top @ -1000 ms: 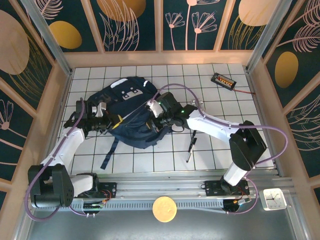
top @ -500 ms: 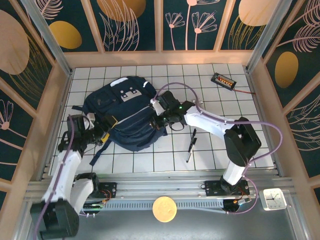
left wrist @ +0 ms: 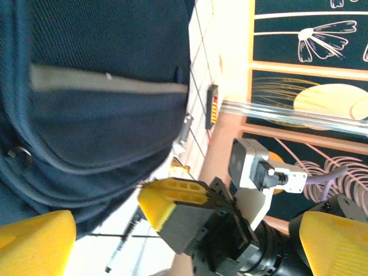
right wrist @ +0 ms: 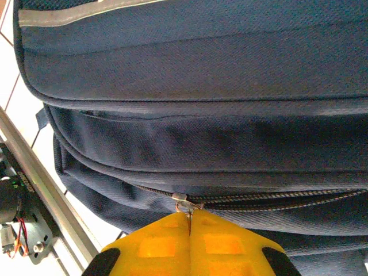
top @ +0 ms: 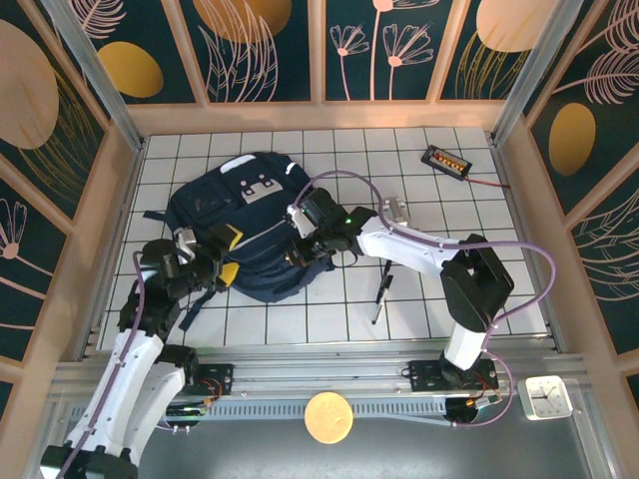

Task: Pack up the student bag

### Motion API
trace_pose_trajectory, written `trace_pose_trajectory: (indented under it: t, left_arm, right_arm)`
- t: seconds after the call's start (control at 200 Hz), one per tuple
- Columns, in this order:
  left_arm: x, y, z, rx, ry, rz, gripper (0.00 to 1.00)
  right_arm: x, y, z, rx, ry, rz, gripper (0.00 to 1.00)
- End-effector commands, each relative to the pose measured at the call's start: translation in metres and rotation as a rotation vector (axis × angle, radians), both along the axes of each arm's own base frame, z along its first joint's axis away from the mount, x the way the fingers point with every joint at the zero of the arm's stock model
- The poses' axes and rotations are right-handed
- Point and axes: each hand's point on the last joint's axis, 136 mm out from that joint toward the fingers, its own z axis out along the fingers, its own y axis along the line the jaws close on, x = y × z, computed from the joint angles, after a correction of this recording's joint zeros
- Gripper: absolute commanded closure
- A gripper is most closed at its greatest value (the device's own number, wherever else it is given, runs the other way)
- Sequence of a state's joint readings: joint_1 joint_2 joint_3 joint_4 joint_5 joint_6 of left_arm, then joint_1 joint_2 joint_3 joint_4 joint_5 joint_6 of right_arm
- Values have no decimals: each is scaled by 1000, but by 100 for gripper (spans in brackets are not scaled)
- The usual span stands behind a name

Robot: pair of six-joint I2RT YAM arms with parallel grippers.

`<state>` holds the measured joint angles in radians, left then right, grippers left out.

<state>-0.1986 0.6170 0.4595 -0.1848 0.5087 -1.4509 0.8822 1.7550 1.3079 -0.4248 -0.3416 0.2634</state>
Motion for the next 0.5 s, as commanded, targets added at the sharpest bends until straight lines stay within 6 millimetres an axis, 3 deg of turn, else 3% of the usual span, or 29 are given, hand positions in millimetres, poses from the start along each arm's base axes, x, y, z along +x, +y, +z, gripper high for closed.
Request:
trace_pose_trajectory:
  t: [0.0, 0.185, 0.38, 0.42, 0.495]
  left_arm:
    - [5, -14, -6, -109, 66, 71, 1]
    - [9, -47, -27, -117, 116, 57, 6]
    - [11, -45, -60, -99, 181, 95, 23]
    - [10, -43, -65, -98, 187, 104, 31]
    - [8, -40, -79, -82, 201, 114, 58]
  right_arm:
    - [-10, 7, 14, 48, 10, 10, 100]
    - [-7, 2, 15, 41, -7, -10, 100]
    - [-6, 5, 16, 45, -11, -14, 100]
    - [-6, 5, 17, 47, -13, -15, 100]
    - [-6, 5, 16, 45, -16, -17, 100]
